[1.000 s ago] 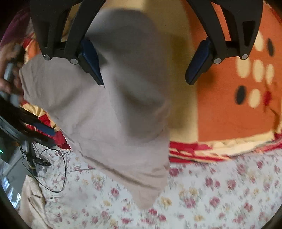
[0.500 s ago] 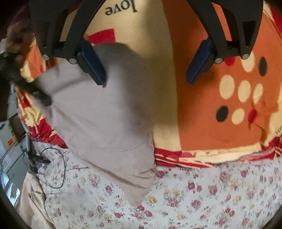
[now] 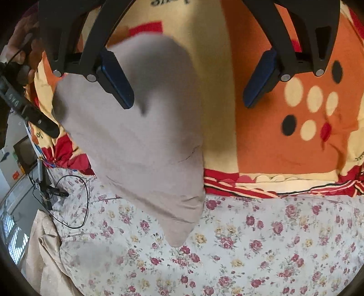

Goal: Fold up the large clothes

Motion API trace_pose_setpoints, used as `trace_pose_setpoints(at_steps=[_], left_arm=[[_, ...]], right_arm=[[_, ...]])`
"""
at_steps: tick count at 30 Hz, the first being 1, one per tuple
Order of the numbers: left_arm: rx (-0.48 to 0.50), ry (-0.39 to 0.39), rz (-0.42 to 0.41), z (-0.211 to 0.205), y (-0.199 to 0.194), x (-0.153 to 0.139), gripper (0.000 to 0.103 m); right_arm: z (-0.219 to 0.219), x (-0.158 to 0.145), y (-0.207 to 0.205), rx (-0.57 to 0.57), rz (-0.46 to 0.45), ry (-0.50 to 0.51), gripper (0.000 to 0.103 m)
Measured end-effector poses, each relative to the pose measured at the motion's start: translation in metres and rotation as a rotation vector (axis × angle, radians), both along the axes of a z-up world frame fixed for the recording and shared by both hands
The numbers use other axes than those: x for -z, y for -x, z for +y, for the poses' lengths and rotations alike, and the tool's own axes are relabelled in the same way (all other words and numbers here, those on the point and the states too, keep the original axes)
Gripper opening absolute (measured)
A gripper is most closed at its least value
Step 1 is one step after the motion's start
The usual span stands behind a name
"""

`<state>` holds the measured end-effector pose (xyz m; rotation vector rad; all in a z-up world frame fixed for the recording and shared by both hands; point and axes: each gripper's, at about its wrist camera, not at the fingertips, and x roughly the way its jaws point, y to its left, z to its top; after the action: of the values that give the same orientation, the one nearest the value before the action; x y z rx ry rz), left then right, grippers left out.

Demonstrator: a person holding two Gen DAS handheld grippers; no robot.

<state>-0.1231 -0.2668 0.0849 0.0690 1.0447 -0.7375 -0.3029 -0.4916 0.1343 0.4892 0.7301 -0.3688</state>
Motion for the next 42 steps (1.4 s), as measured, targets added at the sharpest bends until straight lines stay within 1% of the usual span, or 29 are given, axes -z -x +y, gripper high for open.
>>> trace_pose_setpoints(at_steps=[1, 3, 5, 6, 7, 8, 9, 11, 13, 14, 15, 16, 17, 18, 19, 20, 21, 24, 25, 26, 27, 28, 29, 31, 33, 35, 38, 40, 42], left_arm=[[0.006, -0.006, 0.006, -0.005, -0.001, 0.004, 0.097], [0.028, -0.024, 0.031, -0.018, -0.002, 0.014, 0.097], [0.051, -0.048, 0.055, -0.029, -0.001, 0.027, 0.097], [0.055, -0.059, 0.068, -0.033, -0.001, 0.035, 0.097], [0.059, -0.055, 0.081, -0.035, -0.001, 0.039, 0.098], [0.066, -0.047, 0.098, -0.034, -0.002, 0.041, 0.097], [0.073, -0.035, 0.113, -0.033, -0.003, 0.04, 0.097], [0.089, -0.001, 0.116, -0.029, -0.006, 0.033, 0.097], [0.078, 0.045, 0.092, -0.023, -0.016, 0.025, 0.097], [0.069, 0.065, 0.093, -0.022, -0.021, 0.024, 0.097], [0.063, 0.089, 0.118, -0.022, -0.03, 0.025, 0.098], [0.063, 0.1, 0.148, -0.024, -0.035, 0.029, 0.1], [0.071, 0.103, 0.196, -0.028, -0.041, 0.037, 0.102], [0.083, 0.09, 0.243, -0.033, -0.047, 0.047, 0.102], [0.093, 0.075, 0.27, -0.036, -0.05, 0.054, 0.102], [0.097, 0.073, 0.289, -0.039, -0.054, 0.061, 0.103], [0.108, 0.089, 0.296, -0.042, -0.056, 0.066, 0.103], [0.153, 0.096, 0.294, -0.051, -0.06, 0.067, 0.103], [0.165, 0.093, 0.295, -0.053, -0.06, 0.066, 0.103], [0.187, 0.096, 0.289, -0.056, -0.059, 0.064, 0.094], [0.21, 0.107, 0.276, -0.057, -0.056, 0.061, 0.081], [0.244, 0.114, 0.256, -0.058, -0.053, 0.055, 0.064], [0.255, 0.112, 0.222, -0.056, -0.052, 0.05, 0.052], [0.284, 0.128, 0.17, -0.049, -0.044, 0.036, 0.04], [0.282, 0.163, 0.161, -0.033, -0.04, 0.024, 0.038], [0.281, 0.19, 0.145, -0.009, -0.03, 0.001, 0.038], [0.274, 0.204, 0.128, 0.028, -0.013, -0.029, 0.038], [0.258, 0.195, 0.114, 0.058, 0.004, -0.04, 0.038], [0.23, 0.127, 0.114, 0.078, 0.022, -0.032, 0.04]], right_arm=[[-0.004, 0.002, -0.008, 0.009, -0.005, -0.026, 0.061], [-0.01, 0.013, -0.026, 0.001, 0.018, -0.051, 0.061], [-0.016, 0.038, -0.049, -0.04, 0.083, -0.062, 0.059], [-0.02, 0.053, -0.055, -0.045, 0.123, -0.053, 0.056], [-0.026, 0.072, -0.06, -0.03, 0.171, -0.039, 0.055], [-0.034, 0.086, -0.057, -0.011, 0.17, -0.057, 0.056], [-0.04, 0.091, -0.052, -0.001, 0.138, -0.102, 0.059], [-0.053, 0.09, -0.04, 0.016, 0.087, -0.205, 0.059], [-0.058, 0.082, -0.035, -0.005, 0.032, -0.232, 0.064], [-0.06, 0.079, -0.034, -0.02, 0.003, -0.244, 0.064], [-0.062, 0.08, -0.035, -0.034, -0.016, -0.262, 0.066], [-0.064, 0.082, -0.037, -0.043, -0.023, -0.282, 0.07], [-0.066, 0.088, -0.041, -0.06, -0.022, -0.315, 0.072], [-0.067, 0.093, -0.046, -0.076, -0.013, -0.343, 0.074], [-0.068, 0.1, -0.052, -0.096, 0.0, -0.382, 0.075], [-0.07, 0.107, -0.055, -0.114, -0.008, -0.421, 0.076], [-0.07, 0.109, -0.056, -0.123, -0.026, -0.43, 0.079], [-0.07, 0.108, -0.066, -0.19, -0.055, -0.45, 0.079], [-0.067, 0.109, -0.07, -0.223, -0.068, -0.47, 0.072], [-0.062, 0.109, -0.075, -0.243, -0.074, -0.478, 0.064], [-0.059, 0.107, -0.078, -0.233, -0.069, -0.456, 0.051], [-0.055, 0.103, -0.078, -0.221, -0.069, -0.428, 0.044], [-0.05, 0.097, -0.078, -0.212, -0.076, -0.398, 0.039], [-0.041, 0.085, -0.074, -0.212, -0.09, -0.361, 0.03], [-0.029, 0.068, -0.068, -0.227, -0.121, -0.351, 0.028], [-0.014, 0.053, -0.06, -0.265, -0.151, -0.363, 0.027], [0.023, 0.036, -0.046, -0.326, -0.167, -0.394, 0.026], [0.042, 0.034, -0.037, -0.364, -0.18, -0.423, 0.026], [0.064, 0.041, -0.031, -0.384, -0.168, -0.434, 0.028]])
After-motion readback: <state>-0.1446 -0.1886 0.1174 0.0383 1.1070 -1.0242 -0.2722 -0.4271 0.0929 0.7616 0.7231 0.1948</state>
